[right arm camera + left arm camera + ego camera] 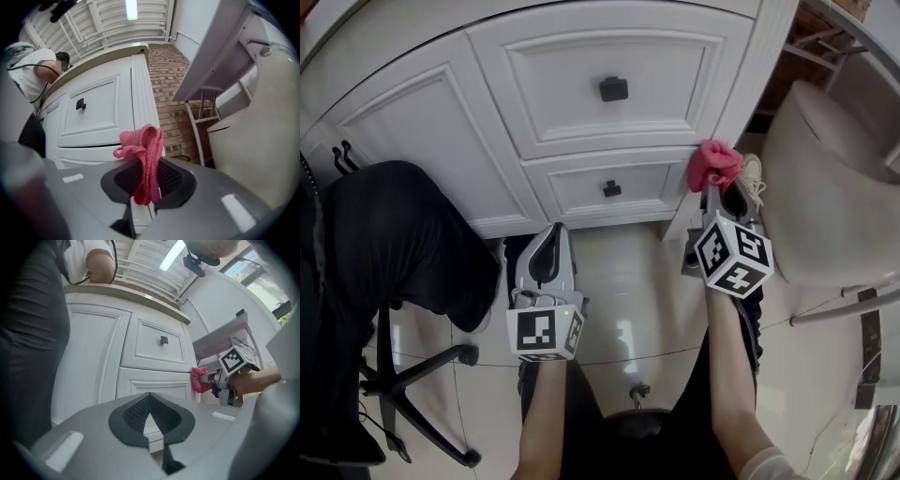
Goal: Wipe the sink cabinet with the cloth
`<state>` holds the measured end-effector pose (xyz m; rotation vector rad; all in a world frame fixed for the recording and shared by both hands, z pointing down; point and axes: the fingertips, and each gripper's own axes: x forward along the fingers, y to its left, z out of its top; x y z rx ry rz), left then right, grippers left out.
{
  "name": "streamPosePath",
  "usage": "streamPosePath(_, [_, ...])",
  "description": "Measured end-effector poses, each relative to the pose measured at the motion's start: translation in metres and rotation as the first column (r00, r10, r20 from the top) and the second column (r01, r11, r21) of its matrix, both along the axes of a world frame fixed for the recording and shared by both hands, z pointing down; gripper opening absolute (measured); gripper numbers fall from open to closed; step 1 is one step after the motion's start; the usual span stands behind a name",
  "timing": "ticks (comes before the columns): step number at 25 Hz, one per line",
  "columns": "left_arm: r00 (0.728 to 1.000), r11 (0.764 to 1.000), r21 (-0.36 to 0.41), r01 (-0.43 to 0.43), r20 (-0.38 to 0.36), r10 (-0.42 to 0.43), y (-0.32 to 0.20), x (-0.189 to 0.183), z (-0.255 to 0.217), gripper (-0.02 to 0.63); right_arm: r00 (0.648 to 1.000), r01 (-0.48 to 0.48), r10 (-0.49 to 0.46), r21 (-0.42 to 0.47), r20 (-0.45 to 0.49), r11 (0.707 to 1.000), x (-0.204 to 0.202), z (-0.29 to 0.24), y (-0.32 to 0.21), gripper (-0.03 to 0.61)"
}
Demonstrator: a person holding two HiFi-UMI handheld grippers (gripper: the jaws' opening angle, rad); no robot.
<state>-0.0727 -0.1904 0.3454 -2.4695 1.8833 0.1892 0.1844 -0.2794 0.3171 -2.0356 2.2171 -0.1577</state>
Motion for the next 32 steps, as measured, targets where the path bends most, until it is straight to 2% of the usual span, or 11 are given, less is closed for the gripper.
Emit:
streamPosePath(2, [1.000,1.000,-0.011,0.001,-0.008,-0.001,-0.003,0.005,0.000,0.015,1.000,0.024,-0.024,0.017,0.012,1.000,-0.017,0.001,0.012,0.067])
streamPosePath(5, [1.000,1.000,-0.028,-0.003,-0.005,0.003,-0.003,0.008,0.007,0.015,0.986,0.161,-0.163,0.056,0.034,0.985,-0.080,0.005,0.033,0.067])
streamPosePath(7, [1.000,1.000,-0.023,0.013,-0.017,-0.014,0.002,-0.001,0.006,0.015,0.957,0.281,-0.285,0.067,0.056,0.957,-0.133,0.015,0.044,0.067])
streamPosePath(10, [0.995,0.998,0.007,0.062,-0.082,-0.061,0.017,-0.028,-0.010,0.015,0.896,0.440,-0.442,0.046,0.047,0.897,-0.207,0.041,0.051,0.067])
streamPosePath(13, [0.994,0.997,0.026,0.077,-0.084,-0.075,0.022,-0.048,-0.020,0.015,0.852,0.523,-0.523,-0.015,0.014,0.852,-0.257,0.073,0.043,0.067])
streamPosePath(16, [0.992,0.996,0.004,0.094,-0.079,-0.093,0.018,-0.058,-0.010,0.015,0.820,0.568,-0.571,-0.057,-0.044,0.821,-0.283,0.091,0.037,0.067])
streamPosePath(18, [0.993,0.996,-0.013,0.093,-0.077,-0.094,0.015,-0.056,-0.002,0.015,0.829,0.553,-0.556,-0.057,-0.060,0.831,-0.279,0.092,0.032,0.067])
streamPosePath(20, [0.995,0.997,-0.020,0.077,-0.067,-0.078,0.010,-0.048,0.002,0.015,0.865,0.500,-0.501,-0.032,-0.038,0.866,-0.255,0.086,0.029,0.067])
streamPosePath(25, [0.997,0.999,-0.023,0.038,-0.061,-0.039,-0.004,-0.019,0.006,0.015,0.938,0.346,-0.346,0.012,0.013,0.938,-0.170,0.073,0.028,0.067])
streamPosePath(29, [0.999,1.000,-0.022,0.005,-0.049,-0.006,-0.008,0.005,0.006,0.015,0.977,0.212,-0.212,-0.005,0.025,0.977,-0.098,0.077,0.013,0.067])
streamPosePath(32, [0.999,0.999,-0.029,-0.017,-0.030,0.016,-0.008,0.019,0.010,0.015,0.994,0.109,-0.109,-0.016,0.008,0.994,-0.045,0.077,0.003,0.067])
